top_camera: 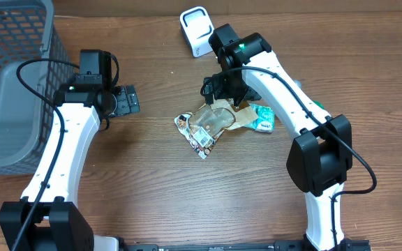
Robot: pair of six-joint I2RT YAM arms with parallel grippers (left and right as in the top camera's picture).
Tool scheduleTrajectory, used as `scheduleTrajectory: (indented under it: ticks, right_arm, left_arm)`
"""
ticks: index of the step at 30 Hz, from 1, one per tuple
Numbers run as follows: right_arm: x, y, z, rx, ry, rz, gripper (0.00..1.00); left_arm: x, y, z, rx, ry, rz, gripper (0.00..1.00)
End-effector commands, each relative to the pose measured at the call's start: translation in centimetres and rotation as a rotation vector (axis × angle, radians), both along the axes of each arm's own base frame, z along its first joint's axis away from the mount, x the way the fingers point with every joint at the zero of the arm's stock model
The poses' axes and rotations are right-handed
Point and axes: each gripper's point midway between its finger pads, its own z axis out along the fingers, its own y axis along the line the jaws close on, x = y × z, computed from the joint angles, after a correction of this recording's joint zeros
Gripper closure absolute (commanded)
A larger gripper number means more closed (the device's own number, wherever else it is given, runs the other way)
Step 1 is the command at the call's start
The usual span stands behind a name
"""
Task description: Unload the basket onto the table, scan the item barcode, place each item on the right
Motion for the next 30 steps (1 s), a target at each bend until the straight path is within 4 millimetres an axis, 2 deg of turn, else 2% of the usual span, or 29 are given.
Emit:
scheduleTrajectory:
  ticks: [1,21,26,30]
  right_arm:
    - [0.3,0.0,1.0,0.005,-0.031,-0.004,0.0]
    - [0.3,0.0,1.0,0.005,-0.031,-0.004,0.0]
    - [0.3,0.0,1.0,0.005,-0.031,-0.004,0.0]
    - [0.3,0.0,1.0,0.005,-0.031,-0.004,0.0]
  left_arm:
    - [0.2,-0.1,0.1,0.007,-0.003,0.007,0.0]
    - [0.0,0.0,0.0,0.008,0.0,0.008,0.0]
    - [-1.0,0.0,-1.3,0.009,0.036,0.007,0.0]
    - [-2.9,0.7,-3.8,0.045,0.067,0.021,0.0]
